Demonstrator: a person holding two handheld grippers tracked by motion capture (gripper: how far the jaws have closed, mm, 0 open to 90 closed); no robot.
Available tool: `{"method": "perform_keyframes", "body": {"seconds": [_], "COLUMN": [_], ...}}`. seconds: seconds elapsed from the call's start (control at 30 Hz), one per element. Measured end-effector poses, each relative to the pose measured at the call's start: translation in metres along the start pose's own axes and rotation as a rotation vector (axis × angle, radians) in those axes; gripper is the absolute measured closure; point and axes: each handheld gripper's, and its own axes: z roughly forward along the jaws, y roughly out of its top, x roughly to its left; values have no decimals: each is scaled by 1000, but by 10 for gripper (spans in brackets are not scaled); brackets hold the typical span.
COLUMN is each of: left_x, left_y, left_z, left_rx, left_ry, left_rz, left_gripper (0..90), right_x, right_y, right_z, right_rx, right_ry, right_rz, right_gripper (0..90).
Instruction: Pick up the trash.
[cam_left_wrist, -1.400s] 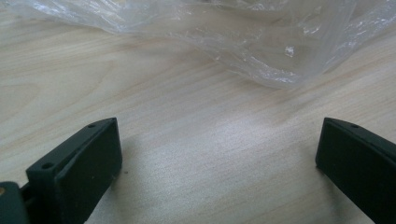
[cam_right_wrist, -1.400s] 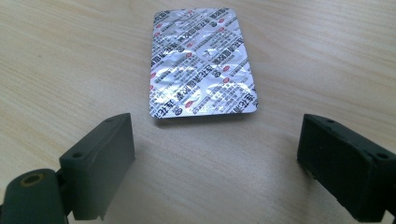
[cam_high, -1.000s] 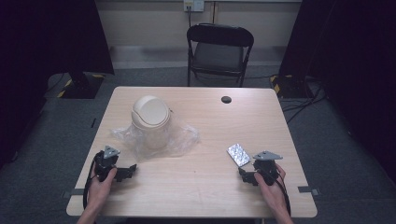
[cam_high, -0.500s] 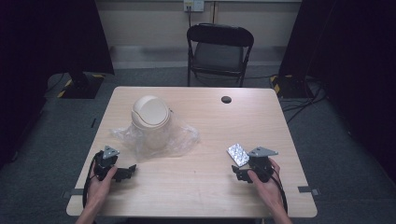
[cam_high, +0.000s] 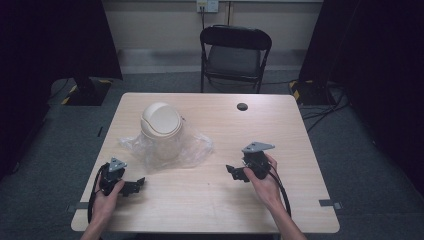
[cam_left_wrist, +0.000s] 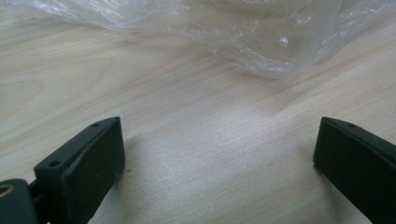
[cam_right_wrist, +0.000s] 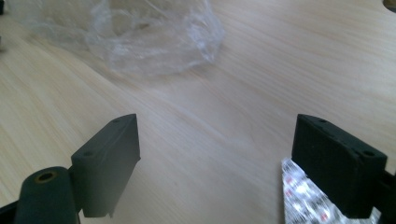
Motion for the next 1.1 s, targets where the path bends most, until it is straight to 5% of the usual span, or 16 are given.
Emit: {"method": "perform_keyframes", "body": {"seconds": [0.3,0.5,0.83,1.1], "left_x": [-1,-1,-1,-1], "left_y": [-1,-1,-1,-1], "left_z": [0,0,0,0], "left_rx": [-3,-3,-3,-3], "left_ry": [-17,-17,-17,-17], "left_rz": [2,2,2,2], "left_gripper": [15,15,15,15], "right_x": [20,34,36,36], "right_y": [44,78,115,136], "right_z": [16,33,54,69], "right_rx": [-5,-41,-107,-97], "right_ry": [51,98,149,184], "right_rz": [-33,-107,-101,-89], "right_gripper": [152,163,176,175]}}
